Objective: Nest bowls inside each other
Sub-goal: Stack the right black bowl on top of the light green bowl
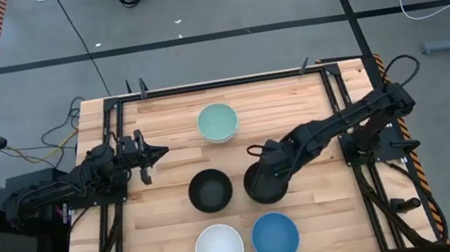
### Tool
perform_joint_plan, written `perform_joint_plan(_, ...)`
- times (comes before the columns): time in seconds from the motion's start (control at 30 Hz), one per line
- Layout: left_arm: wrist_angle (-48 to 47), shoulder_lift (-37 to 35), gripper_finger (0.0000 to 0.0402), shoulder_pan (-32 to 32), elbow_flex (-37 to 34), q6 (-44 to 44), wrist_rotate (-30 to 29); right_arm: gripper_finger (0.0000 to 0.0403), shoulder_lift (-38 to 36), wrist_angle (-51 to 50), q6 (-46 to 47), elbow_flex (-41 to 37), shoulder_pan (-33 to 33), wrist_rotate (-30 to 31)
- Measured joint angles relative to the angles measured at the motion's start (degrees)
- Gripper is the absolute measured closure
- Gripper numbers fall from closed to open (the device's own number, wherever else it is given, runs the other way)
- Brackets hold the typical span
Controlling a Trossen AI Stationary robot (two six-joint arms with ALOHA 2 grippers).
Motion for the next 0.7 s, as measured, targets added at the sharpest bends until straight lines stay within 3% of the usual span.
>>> perform_joint_plan(0.3,0.01,0.0,0.0371,0.0,0.0,0.0,0.0,0.0289,0.09,3.0,0.92,-6.04,-1.06,-0.22)
perform_joint_plan(0.7,0.0,0.01,0.0377,0.0,0.0,-0.01,0.0,0.0286,0.11,6.23,-1.53,-9.85,-4.32,-0.43)
